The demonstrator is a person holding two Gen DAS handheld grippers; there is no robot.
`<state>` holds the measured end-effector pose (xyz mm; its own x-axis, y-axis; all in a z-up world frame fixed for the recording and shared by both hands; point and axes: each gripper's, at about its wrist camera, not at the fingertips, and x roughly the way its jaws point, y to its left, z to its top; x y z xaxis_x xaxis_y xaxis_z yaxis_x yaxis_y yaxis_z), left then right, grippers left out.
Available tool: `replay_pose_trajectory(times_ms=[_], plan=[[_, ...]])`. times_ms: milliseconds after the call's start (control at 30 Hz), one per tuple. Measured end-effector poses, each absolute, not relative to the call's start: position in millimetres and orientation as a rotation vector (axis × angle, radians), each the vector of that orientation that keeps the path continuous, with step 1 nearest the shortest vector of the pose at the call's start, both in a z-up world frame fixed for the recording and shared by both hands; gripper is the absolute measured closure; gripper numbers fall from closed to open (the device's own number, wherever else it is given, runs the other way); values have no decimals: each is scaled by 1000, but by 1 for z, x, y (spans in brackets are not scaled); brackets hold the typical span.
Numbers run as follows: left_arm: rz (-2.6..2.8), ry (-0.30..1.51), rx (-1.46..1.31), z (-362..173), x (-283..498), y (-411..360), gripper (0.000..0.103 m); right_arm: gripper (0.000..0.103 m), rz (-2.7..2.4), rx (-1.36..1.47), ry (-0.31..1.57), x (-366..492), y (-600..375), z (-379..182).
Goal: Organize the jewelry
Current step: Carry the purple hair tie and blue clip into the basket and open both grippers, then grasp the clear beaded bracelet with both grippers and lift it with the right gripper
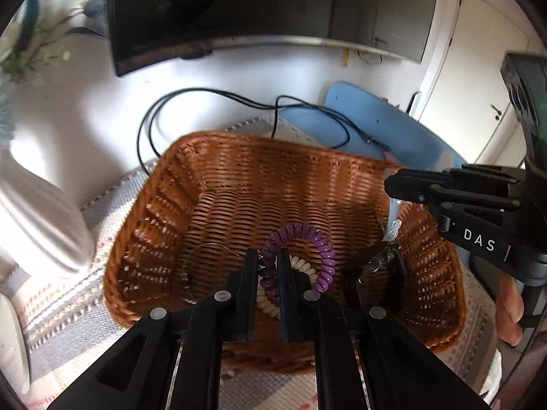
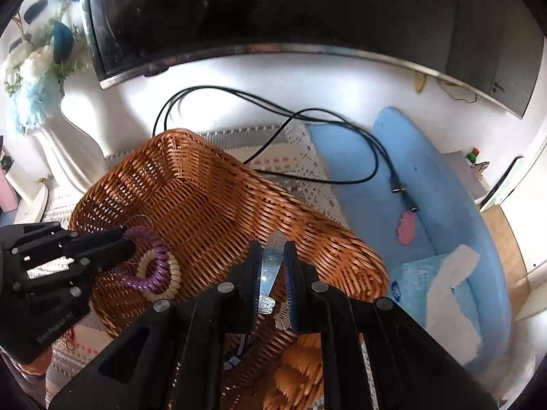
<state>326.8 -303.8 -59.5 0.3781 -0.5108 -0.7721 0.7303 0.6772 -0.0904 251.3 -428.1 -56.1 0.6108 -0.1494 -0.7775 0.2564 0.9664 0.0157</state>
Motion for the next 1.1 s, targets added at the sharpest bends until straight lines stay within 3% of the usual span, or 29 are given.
replay_pose_trajectory(times_ms=[200, 300, 367, 833, 967, 1100], plan=[[-825, 873, 291, -65, 324, -309, 91, 87, -182, 151, 885, 253, -430, -55], [-836, 864, 260, -53, 320, -297, 75, 69, -173, 170, 861, 243, -431, -44], [-823, 834, 249, -40, 313, -282, 71, 68, -174, 164, 829, 233, -428, -34], [-495, 624, 99, 62, 188, -75, 71, 66, 110, 199, 595, 119, -333, 52], [-394, 638, 47, 53, 168, -21, 71, 66, 234, 159, 612, 121, -281, 45], [-347, 724, -18, 9, 177, 14, 71, 66, 303, 93, 663, 135, -236, 23]])
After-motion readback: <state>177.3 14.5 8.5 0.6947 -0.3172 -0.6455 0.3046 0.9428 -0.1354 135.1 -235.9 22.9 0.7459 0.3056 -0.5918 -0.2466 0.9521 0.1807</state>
